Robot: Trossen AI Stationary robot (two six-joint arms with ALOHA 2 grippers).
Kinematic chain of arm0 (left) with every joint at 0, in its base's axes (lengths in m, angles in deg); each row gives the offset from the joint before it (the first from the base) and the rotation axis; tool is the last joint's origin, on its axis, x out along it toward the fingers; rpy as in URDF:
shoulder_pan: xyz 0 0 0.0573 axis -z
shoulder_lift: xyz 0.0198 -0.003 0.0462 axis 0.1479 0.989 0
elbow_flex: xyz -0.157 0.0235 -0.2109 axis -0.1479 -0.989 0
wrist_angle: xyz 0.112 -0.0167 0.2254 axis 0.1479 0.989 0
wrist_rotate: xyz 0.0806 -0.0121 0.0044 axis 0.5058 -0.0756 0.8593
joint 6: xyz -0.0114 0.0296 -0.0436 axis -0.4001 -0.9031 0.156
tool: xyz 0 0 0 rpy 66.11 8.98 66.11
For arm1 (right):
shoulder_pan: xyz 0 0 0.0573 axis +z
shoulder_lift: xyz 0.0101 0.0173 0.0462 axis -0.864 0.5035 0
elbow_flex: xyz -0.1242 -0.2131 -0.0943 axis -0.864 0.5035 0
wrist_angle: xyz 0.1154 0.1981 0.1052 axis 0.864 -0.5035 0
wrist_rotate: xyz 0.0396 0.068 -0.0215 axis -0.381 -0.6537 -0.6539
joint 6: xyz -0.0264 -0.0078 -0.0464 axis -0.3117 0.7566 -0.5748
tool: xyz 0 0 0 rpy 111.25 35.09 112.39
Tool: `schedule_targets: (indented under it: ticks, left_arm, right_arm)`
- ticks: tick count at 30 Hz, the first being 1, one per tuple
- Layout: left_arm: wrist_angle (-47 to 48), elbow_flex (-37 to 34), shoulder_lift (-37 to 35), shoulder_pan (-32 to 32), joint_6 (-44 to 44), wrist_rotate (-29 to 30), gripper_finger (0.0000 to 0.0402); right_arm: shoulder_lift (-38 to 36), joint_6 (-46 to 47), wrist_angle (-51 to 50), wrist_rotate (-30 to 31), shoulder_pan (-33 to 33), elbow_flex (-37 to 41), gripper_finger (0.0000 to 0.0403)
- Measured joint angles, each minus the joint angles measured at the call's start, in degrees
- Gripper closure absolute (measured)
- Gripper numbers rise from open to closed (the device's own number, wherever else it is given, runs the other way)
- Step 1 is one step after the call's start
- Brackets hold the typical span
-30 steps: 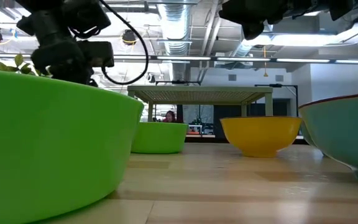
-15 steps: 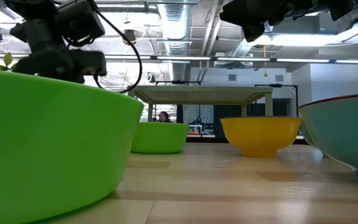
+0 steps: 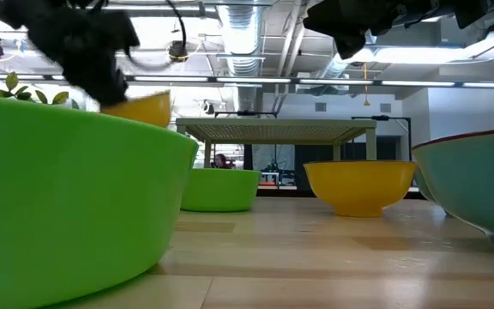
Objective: Pick & Place Mini bowls
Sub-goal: Put the top left yellow bowl on the shelf
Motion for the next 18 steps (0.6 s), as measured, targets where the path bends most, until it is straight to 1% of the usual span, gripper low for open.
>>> schedule_targets:
  ticks: [5, 7, 9, 12, 16, 18]
  left_arm:
    - [-1.04, 5.09, -2.31, 0.55, -0.55, 6.22, 0.0388]
    - [-1.43, 7.35, -2.21, -0.05, -1.72, 9.65, 0.0391]
    - [-4.11, 9.20, -2.25, -1.20, -0.99, 12.66, 0.0390]
    - [-7.69, 10.80, -2.31, -4.65, -0.91, 14.97, 0.0386]
    - [-10.15, 11.05, -1.71, -11.28, -0.51, 14.83, 0.0389]
    - [-10.86, 11.05, -0.69, -15.00, 1.65, 14.93, 0.0389]
  right_arm:
    - [0.00, 1.36, 0.02, 0.00, 0.00, 0.02, 0.0323]
    - [0.00, 1.38, 0.07, 0.02, -0.08, 0.02, 0.0323]
    - [0.00, 1.43, 0.13, 0.00, -0.25, 0.02, 0.0323]
    - [0.00, 1.49, 0.22, 0.02, -0.52, 0.02, 0.0323]
    - [0.00, 1.46, 0.24, 0.02, -0.52, 0.02, 0.0323]
    - [0.00, 1.46, 0.24, 0.02, -0.52, 0.02, 0.0323]
